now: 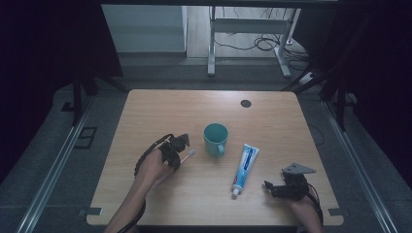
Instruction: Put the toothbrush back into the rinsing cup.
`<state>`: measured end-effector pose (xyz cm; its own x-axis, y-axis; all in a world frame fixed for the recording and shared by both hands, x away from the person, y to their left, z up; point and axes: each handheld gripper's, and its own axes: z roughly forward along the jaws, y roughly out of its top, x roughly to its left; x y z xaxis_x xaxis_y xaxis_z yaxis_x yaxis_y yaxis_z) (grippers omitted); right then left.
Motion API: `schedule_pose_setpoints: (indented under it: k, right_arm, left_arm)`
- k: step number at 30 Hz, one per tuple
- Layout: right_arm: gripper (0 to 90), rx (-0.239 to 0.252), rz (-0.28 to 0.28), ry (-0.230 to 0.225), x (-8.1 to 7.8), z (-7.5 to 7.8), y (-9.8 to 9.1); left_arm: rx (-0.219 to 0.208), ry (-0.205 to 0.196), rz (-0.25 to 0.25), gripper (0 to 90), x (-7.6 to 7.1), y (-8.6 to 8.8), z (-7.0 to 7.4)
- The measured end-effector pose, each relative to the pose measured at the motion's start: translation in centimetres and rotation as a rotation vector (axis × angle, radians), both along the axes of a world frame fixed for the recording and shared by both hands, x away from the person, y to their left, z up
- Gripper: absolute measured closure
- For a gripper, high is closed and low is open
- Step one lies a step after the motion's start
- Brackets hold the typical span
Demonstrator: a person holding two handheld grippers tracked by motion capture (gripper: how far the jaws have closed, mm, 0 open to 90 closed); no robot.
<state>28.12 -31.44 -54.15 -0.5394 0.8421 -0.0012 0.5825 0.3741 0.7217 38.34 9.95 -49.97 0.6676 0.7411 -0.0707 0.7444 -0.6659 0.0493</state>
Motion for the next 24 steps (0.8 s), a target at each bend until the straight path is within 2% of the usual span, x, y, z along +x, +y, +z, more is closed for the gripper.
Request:
schedule_pose_setpoints:
  k: [7, 12, 24]
  right_arm:
    - [10.5, 0.000, 0.000, 0.000, 0.0, 0.0, 0.0]
    - [10.5, 0.000, 0.000, 0.000, 0.0, 0.0, 0.0]
    - [10.5, 0.000, 0.000, -0.001, 0.0, 0.0, 0.0]
  left_arm:
    - [-0.058, -0.027, 0.008, 79.1, -0.1, 0.7, 0.7]
    - [-0.098, -0.065, 0.006, 79.2, -0.1, 1.1, 1.8]
    - [-0.201, -0.193, 0.032, 79.1, -0.4, 2.1, 4.3]
